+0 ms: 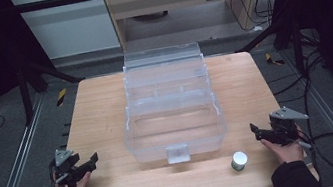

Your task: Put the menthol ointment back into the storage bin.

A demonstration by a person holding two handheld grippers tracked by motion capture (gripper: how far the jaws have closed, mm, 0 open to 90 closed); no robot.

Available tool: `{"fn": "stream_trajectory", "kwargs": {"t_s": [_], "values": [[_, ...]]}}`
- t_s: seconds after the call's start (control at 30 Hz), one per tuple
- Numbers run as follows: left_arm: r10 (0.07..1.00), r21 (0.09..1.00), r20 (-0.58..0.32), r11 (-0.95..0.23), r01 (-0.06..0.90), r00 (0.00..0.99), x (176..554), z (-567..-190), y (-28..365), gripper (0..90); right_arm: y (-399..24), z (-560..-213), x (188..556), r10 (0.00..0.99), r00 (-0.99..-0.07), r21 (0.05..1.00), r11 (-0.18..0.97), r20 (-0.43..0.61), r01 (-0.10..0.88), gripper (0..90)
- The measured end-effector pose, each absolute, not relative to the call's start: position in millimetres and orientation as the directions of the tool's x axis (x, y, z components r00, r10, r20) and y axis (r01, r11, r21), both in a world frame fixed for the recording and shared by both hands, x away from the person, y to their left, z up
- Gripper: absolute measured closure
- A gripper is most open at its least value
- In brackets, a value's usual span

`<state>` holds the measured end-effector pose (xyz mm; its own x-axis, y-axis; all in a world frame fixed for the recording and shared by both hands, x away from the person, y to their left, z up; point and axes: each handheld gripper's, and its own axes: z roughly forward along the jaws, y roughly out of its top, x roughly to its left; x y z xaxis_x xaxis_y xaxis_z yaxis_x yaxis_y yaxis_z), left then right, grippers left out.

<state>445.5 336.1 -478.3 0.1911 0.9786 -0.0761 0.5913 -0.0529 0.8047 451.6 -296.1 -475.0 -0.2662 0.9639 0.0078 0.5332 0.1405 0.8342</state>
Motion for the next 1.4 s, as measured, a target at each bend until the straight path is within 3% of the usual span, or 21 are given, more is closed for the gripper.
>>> {"fn": "stream_trajectory", "kwargs": {"t_s": [0.5, 0.87, 1.17, 1.4], "values": [[0.976, 0.790, -0.055, -0.085, 0.607, 0.209, 446.8, -478.6, 333.3, 25.3, -290.0, -462.2, 447.5, 0.935, -0.351, 0.842, 0.231, -0.053, 0.488, 20.7], [0.974, 0.780, -0.049, -0.100, 0.618, 0.220, 448.3, -479.9, 330.9, 25.3, -282.0, -444.9, 452.0, 0.891, -0.450, 0.794, 0.318, -0.062, 0.518, 21.8], [0.973, 0.777, -0.037, -0.116, 0.618, 0.229, 448.3, -480.0, 328.9, 25.2, -265.4, -416.2, 457.4, 0.806, -0.587, 0.734, 0.440, -0.069, 0.518, 24.9], [0.971, 0.769, -0.034, -0.125, 0.627, 0.235, 449.6, -481.5, 327.7, 25.2, -262.5, -402.1, 461.0, 0.773, -0.630, 0.700, 0.491, -0.075, 0.519, 26.7]]}}
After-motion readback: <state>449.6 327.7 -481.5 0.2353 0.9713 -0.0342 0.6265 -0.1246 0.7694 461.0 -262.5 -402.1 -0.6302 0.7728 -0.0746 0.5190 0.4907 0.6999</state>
